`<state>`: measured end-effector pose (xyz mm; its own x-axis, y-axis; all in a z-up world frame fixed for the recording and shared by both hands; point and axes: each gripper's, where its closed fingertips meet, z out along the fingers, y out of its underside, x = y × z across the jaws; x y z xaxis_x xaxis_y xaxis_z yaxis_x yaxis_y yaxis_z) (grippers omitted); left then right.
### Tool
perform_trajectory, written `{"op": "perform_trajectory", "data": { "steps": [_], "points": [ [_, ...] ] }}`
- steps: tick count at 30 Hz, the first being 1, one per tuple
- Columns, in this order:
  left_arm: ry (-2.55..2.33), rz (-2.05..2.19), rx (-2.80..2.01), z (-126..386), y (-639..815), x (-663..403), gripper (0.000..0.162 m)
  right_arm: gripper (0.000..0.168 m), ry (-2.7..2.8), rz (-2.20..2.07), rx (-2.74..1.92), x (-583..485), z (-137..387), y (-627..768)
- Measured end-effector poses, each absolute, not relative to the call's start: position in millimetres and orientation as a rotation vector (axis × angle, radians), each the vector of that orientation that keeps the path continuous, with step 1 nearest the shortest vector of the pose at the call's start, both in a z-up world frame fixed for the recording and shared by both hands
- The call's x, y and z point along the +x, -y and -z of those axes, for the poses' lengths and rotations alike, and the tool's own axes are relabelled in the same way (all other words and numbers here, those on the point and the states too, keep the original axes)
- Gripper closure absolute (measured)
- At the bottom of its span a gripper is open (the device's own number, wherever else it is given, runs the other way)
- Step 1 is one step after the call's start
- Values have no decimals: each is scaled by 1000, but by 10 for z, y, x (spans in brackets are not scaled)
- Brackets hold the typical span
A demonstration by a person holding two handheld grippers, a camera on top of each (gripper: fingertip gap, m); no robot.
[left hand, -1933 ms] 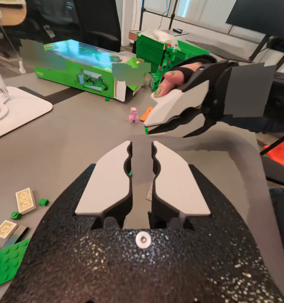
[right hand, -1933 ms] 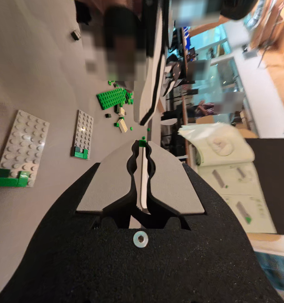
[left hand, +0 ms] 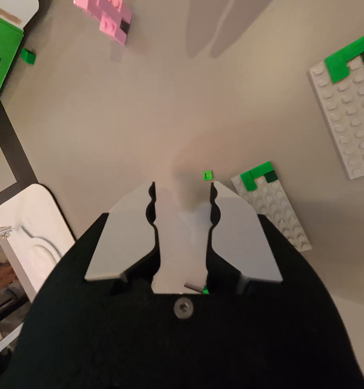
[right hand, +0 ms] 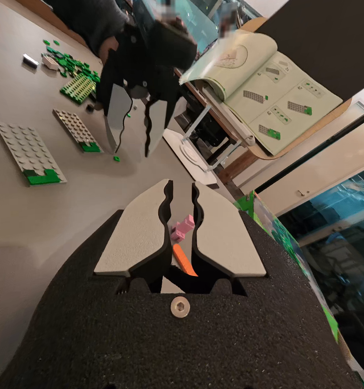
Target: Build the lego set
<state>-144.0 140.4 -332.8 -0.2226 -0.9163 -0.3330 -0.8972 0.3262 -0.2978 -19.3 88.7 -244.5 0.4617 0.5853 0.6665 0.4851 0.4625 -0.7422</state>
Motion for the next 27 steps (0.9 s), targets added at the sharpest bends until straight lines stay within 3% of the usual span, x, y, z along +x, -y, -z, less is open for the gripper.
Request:
{"op": "perform_trajectory", "data": {
  "steps": [4, 10, 14, 20, 25, 27],
  "points": [
    [-2112, 33, -1698, 3284, -1440, -1564, 108, 157, 1193, -151, -1155, -281, 2475, -799],
    [-1766, 371, -1960, 3142, -1038, -1753, 98, 160, 1391, -241, -1238, -578, 2808, -690],
    [-1427, 274, -1854, 2938, -1094, -1787, 114, 161, 1476, -422, -1389, -905, 2912, -807],
    [-717, 134, -1562, 2385, -1237, -2121, 118, 144, 1537, -581, -1839, -1230, 3236, -1062],
    [-554, 173, -1468, 2273, -1032, -2316, 121, 150, 1501, -661, -1908, -1379, 3403, -1097],
    [-468, 172, -1487, 2259, -1048, -2437, 121, 144, 1520, -605, -1892, -1395, 3429, -1145]
  ]
}}
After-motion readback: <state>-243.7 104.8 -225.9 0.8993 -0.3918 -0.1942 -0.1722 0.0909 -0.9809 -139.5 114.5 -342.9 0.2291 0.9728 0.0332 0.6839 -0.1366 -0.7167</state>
